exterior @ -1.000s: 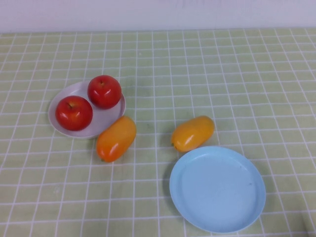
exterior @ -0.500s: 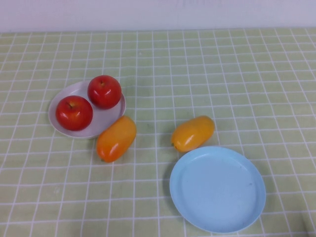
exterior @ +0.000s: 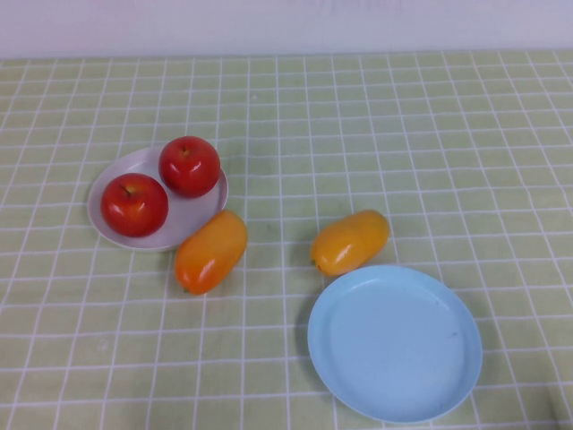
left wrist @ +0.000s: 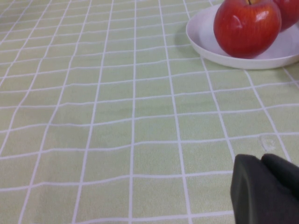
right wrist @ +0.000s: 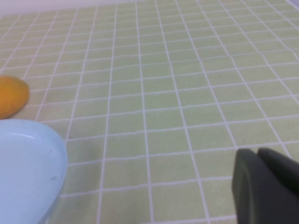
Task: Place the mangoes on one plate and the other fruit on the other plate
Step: Put another type of fruit in the right plate
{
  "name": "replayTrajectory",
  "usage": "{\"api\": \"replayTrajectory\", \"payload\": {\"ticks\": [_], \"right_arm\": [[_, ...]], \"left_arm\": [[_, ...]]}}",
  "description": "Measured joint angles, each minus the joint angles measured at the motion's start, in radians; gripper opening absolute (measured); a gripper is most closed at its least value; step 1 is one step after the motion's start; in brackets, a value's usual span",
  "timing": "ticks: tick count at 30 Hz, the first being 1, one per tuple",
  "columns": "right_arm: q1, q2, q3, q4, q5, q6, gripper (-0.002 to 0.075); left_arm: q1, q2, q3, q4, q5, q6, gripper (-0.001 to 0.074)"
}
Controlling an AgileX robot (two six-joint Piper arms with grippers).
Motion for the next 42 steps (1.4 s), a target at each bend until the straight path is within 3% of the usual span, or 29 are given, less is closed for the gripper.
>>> {"api": "replayTrajectory", "payload": {"ticks": [5,12,18,23,32,38,42], "right_arm": [[0.0,0.0,0.0,0.051,-0.013,0.0,-0.0017],[0.0,0.0,0.0,0.463,-0.207,0.0,-0.0017],[0.0,0.0,0.0,0.638,-0.304,0.0,-0.0017],[0.0,0.054,-0.099,0.65,-0.123,0.0,-0.0017],[0.0,0.568,-0.509,0.54,0.373,-0.093,-0.0017],[0.002,0.887,-0.704,0.539,0.49,-0.242,-0.0017],[0.079,1.063,-0.808,0.568,0.493,-0.291,-0.0017]], "left_arm": [[0.0,0.0,0.0,0.0,0.0,0.0,0.0002],[0.0,0.0,0.0,0.0,0.0,-0.003,0.0002],[0.0,0.0,0.0,0.001,0.0,-0.006,0.0002],[0.0,0.0,0.0,0.003,0.0,-0.006,0.0002],[0.0,0.0,0.0,0.003,0.0,-0.006,0.0002],[0.0,0.0,0.0,0.003,0.0,-0.008,0.0002],[0.0,0.0,0.0,0.003,0.0,-0.008,0.0002]]}}
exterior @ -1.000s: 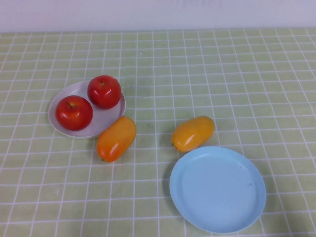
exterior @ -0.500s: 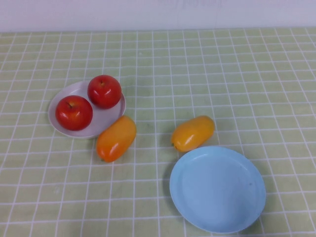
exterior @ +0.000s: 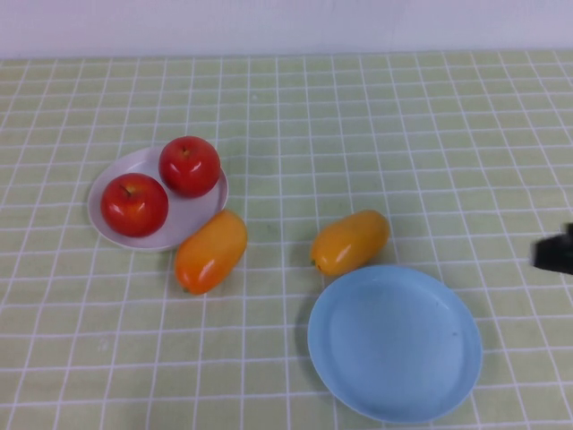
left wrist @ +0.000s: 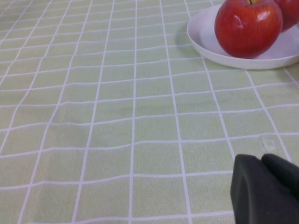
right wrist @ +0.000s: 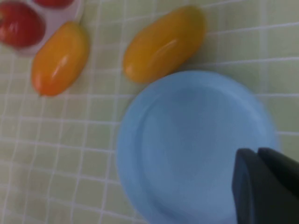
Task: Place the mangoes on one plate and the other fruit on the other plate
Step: Put another type of fruit in the right plate
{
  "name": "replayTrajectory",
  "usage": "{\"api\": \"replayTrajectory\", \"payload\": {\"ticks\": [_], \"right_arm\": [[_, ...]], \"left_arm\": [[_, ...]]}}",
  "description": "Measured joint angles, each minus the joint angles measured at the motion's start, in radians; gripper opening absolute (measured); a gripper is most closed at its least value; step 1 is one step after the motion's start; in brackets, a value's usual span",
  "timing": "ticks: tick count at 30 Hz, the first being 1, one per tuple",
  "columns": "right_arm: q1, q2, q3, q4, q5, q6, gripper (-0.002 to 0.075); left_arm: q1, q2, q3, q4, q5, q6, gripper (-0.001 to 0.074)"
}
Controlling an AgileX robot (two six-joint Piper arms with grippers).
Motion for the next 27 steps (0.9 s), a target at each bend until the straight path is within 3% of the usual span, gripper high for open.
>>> {"api": "replayTrajectory", "payload": {"ticks": [7,11,14,17,22,24,27], "right_arm": [[0.319,0.313,-0.229,0.002,-0.053,0.014,-0.0017],[0.454,0.475,-0.386,-0.036,-0.067,0.077,-0.0012],[0.536,0.591,-0.518,-0.06,-0.067,0.119,0.0032],[0.599,0.694,-0.65,-0.091,-0.053,0.166,0.0155],[0.664,0.848,-0.855,-0.178,-0.025,0.376,0.0496],[0.674,0.895,-0.917,-0.213,-0.022,0.458,0.0586],[0.679,0.968,-1.0,-0.272,-0.012,0.577,0.0651]], "left_arm": [[0.0,0.0,0.0,0.0,0.0,0.0,0.0002],[0.0,0.0,0.0,0.0,0.0,0.0,0.0002],[0.0,0.0,0.0,0.0,0.0,0.0,0.0002],[0.0,0.0,0.0,0.0,0.0,0.0,0.0002],[0.0,0.0,0.0,0.0,0.0,0.0,0.0002],[0.0,0.0,0.0,0.0,0.0,0.0,0.0002],[0.0,0.0,0.0,0.0,0.0,0.0,0.0002]]}}
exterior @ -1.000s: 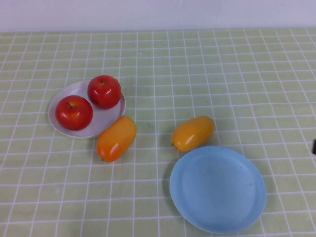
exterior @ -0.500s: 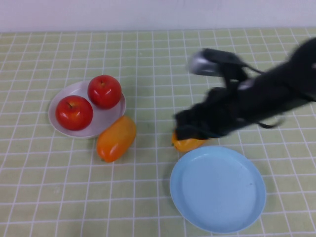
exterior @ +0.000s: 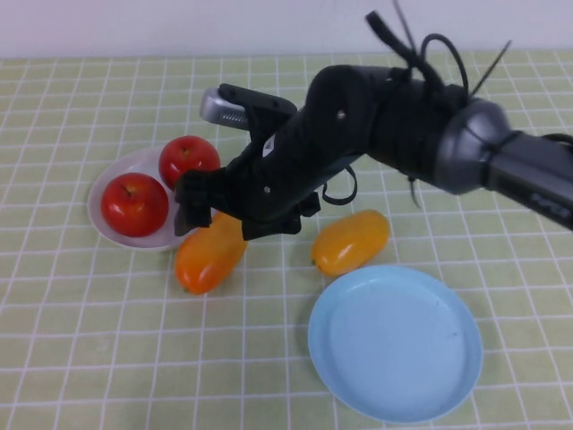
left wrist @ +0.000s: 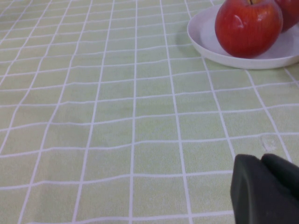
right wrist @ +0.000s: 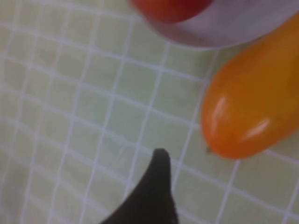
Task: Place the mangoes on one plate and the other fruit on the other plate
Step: Put another type of fruit in the right plate
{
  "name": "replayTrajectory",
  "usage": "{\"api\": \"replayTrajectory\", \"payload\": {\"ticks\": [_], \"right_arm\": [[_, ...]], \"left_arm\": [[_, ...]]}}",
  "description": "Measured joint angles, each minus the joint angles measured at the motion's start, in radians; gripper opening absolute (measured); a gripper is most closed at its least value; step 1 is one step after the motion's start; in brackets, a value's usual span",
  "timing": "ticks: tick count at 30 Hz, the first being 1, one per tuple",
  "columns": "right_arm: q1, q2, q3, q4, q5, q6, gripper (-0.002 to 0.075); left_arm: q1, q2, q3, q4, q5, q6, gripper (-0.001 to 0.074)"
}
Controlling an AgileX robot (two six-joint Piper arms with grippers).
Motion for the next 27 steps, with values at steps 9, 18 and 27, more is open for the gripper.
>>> {"api": "replayTrajectory", "payload": {"ticks": [9,18,27], "right_arm": [[0.0,0.127,-0.077,-0.112,0.048,0.196,0.0678],[0.0,0.187,-0.08,-0.08,-0.035,0.232,0.0679],[0.0,0.191,-0.08,-0.065,-0.156,0.234,0.0679]], "left_arm": [[0.0,0.0,0.0,0.0,0.0,0.0,0.0002],[0.0,0.0,0.0,0.0,0.0,0.0,0.0002],[0.0,0.0,0.0,0.0,0.0,0.0,0.0002]]}}
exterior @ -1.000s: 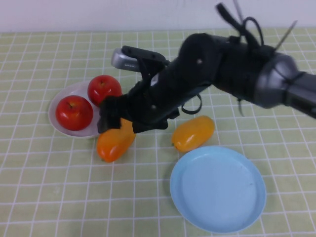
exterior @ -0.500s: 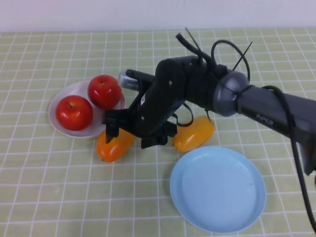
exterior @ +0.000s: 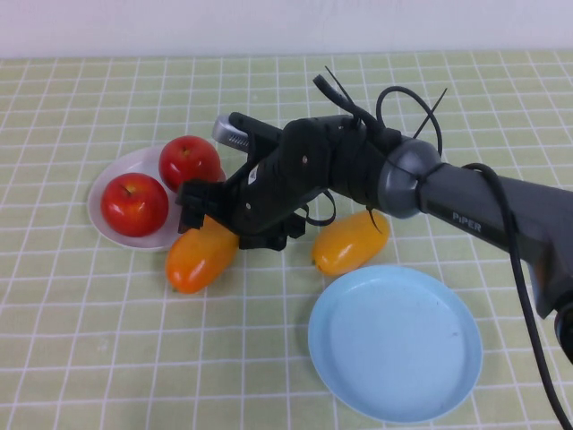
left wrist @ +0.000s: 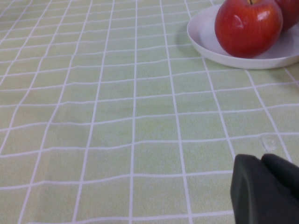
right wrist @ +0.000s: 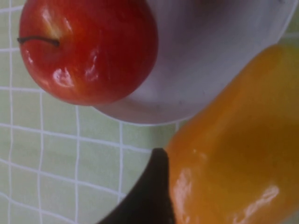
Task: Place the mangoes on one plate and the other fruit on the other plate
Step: Put another type of fruit in the right plate
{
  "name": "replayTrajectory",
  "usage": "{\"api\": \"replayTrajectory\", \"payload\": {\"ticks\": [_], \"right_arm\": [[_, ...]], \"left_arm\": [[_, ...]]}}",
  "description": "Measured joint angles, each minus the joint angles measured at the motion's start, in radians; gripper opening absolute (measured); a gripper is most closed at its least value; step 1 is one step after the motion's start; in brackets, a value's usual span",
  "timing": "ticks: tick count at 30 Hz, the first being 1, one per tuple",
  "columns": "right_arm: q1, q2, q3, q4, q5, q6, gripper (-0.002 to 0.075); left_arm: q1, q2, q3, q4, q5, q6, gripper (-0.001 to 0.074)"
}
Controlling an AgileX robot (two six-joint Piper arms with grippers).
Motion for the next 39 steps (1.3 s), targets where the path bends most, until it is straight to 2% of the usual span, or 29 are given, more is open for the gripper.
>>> {"api": "replayTrajectory", "payload": {"ticks": [15,21,25,35,39], "right_arm": [[0.008,0.064,-0.017,0.031,0.001,-0.019,0.0675],[0.008,0.069,-0.017,0.027,0.004,-0.051,0.0563],[0.008,0.064,-0.017,0.025,0.026,-0.097,0.0563],[0.008,-0.146,-0.005,-0.204,0.252,-0.149,0.0562],[0.008,-0.278,0.078,-0.29,0.365,-0.151,0.0561]], "left_arm": [[0.0,0.0,0.0,0.0,0.0,-0.004,0.0002],[0.0,0.0,0.0,0.0,0.0,-0.004,0.0002],[0.0,0.0,0.0,0.0,0.0,-0.004,0.0002],[0.0,0.0,0.0,0.0,0.0,-0.004,0.0002],[0.0,0.0,0.0,0.0,0.0,-0.004,0.0002]]}}
